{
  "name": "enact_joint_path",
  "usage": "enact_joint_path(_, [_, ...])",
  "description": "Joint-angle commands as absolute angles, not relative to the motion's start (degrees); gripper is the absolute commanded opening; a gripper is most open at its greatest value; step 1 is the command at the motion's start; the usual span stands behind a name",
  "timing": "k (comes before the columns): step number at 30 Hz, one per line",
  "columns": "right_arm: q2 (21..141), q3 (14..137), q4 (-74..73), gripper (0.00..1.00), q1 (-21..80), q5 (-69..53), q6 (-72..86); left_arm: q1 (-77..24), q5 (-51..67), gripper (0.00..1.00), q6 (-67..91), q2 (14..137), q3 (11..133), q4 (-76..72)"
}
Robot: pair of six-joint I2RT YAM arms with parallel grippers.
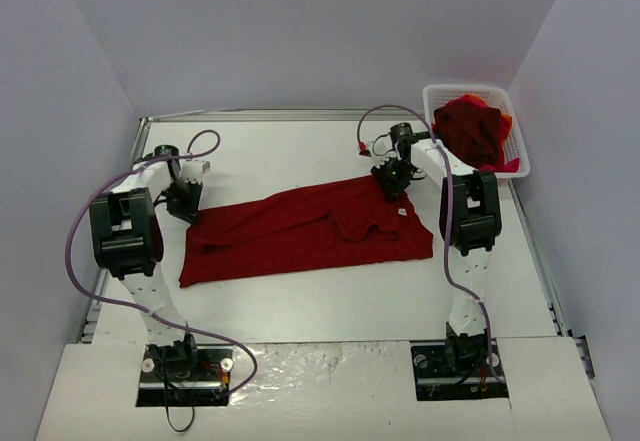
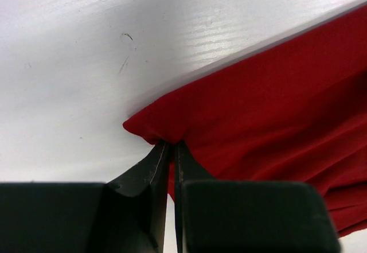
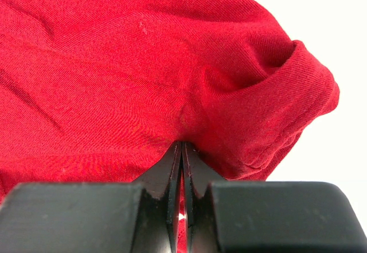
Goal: Fold and stack the t-shirts
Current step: Fold the other side of the tshirt into a rectangle
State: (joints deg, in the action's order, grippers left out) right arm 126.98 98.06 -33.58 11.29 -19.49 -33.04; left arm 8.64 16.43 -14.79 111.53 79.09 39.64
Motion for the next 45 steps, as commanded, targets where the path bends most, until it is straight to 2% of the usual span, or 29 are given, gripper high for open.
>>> enact_joint_path(1, [132.89, 95.45, -36.04, 0.00, 10.46, -14.85, -34.54, 8.88, 13.89, 0.02, -16.35, 108.55, 81.55, 41.13])
enact_joint_path(8, [132.80, 95.36, -36.04, 0.00, 10.46, -14.68, -34.63, 8.88, 11.60, 0.02, -17.75, 107.49, 86.74, 43.94])
enact_joint_path(28, [133.33, 95.36, -35.95, 0.00, 10.46, -13.89, -34.63, 8.96, 9.32, 0.03, -19.95, 109.33, 88.77, 45.61])
enact_joint_path(33, [133.42, 95.45, -35.95, 0.00, 10.46, -13.80, -34.54, 9.14, 9.75, 0.06, -20.04, 110.83, 90.26, 46.23])
enact_joint_path(45, [133.86, 95.19, -36.03, 0.00, 10.46, -13.71, -34.54, 12.30, 21.53, 0.02, -21.79, 119.53, 104.15, 59.23])
